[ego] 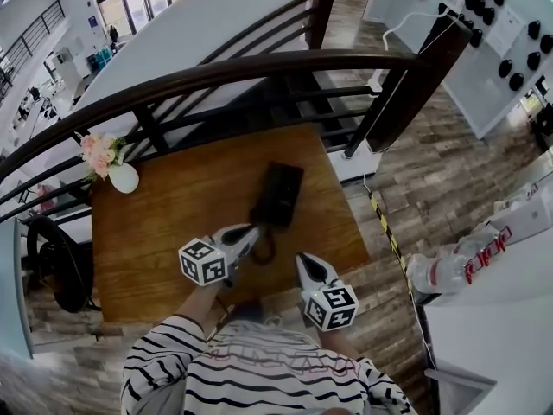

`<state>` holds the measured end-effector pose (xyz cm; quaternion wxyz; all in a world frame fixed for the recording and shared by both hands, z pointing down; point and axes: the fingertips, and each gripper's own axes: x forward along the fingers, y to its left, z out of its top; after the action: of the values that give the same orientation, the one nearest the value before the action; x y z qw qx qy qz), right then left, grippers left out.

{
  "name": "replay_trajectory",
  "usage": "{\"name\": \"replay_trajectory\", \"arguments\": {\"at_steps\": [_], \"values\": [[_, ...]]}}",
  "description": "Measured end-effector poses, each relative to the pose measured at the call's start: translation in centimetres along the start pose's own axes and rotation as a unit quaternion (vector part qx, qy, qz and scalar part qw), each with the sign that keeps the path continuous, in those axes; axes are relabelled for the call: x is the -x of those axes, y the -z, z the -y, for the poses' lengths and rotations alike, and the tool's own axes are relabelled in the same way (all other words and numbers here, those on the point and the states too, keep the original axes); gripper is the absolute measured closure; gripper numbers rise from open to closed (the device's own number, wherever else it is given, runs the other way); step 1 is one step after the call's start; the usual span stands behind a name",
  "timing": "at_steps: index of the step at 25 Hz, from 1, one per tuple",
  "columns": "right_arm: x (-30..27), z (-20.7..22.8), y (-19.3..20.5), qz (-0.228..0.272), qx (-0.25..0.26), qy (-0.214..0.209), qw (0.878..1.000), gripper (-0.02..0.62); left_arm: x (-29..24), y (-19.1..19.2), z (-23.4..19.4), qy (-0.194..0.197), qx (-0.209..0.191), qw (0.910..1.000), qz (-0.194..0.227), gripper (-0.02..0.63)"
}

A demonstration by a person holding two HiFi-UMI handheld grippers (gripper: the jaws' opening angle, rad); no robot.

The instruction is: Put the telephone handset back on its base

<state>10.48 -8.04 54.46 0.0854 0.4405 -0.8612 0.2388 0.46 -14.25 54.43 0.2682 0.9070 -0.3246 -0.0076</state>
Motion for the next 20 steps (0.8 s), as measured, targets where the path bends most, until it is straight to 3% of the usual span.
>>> {"name": "replay_trajectory", "arguments": {"at_steps": [20], "values": [[4.3,-2.6,2.9,-0.002,0.005,-0.015,1.000,0.594,5.8,2.4,6.6,-0.028,-0.013,0.9994,0.016,0.603]]}}
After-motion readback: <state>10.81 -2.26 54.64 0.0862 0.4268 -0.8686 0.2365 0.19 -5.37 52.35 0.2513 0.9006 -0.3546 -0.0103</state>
